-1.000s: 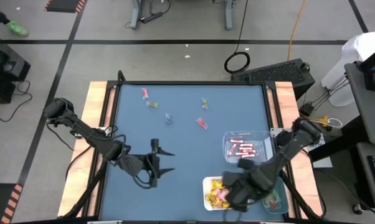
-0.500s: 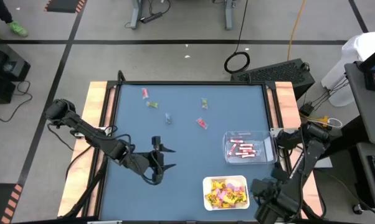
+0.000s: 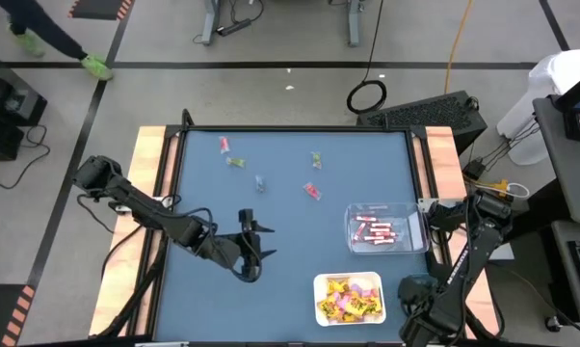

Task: Sort candy
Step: Put the blue gummy into the blue bin

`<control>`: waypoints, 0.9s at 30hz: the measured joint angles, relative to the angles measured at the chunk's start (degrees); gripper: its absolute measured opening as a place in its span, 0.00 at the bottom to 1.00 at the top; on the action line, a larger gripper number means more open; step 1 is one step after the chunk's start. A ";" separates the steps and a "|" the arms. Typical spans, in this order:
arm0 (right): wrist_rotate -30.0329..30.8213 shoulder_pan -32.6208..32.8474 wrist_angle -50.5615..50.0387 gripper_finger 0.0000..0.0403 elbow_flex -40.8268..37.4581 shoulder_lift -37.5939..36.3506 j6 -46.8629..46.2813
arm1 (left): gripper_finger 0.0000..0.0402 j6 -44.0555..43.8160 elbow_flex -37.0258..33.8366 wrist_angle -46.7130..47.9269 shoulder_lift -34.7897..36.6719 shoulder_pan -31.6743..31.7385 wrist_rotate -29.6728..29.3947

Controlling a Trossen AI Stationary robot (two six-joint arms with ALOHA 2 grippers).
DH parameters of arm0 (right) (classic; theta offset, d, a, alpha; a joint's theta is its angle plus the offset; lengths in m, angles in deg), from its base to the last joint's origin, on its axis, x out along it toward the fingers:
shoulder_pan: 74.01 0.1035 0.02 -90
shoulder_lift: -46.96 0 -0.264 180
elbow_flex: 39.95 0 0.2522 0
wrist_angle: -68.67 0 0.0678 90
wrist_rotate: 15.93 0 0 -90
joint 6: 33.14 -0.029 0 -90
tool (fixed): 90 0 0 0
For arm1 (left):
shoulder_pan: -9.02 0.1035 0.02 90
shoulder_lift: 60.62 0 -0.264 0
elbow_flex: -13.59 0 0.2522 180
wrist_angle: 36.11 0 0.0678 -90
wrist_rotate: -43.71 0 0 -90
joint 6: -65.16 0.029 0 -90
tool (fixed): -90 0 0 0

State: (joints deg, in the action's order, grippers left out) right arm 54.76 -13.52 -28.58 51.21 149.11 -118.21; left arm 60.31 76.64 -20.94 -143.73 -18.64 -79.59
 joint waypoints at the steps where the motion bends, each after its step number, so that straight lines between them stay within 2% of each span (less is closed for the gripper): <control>1: -0.01 0.00 -0.44 0.10 0.00 0.00 -0.01 | 0.64 -0.42 0.00 0.00 0.00 0.00 0.02; 12: -0.04 0.00 -2.62 0.41 0.00 -0.21 -0.25 | 0.64 -0.78 0.00 0.43 0.00 -0.04 0.02; 17: 2.56 -0.23 -3.32 0.46 2.43 -1.48 -1.45 | 0.64 0.41 0.00 1.41 0.00 0.69 -0.19; 21: 14.22 -0.55 -5.41 0.46 8.81 -2.10 -5.84 | 0.64 1.21 0.00 3.72 0.00 2.74 -3.39; 27: 42.67 -0.51 -6.45 0.42 17.84 -2.14 -6.95 | 0.64 0.73 0.00 8.36 0.00 8.87 -4.53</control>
State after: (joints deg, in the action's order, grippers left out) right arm 97.43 -14.03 -35.03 69.06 146.96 -125.16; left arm 61.05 76.64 -12.59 -143.73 -9.77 -84.12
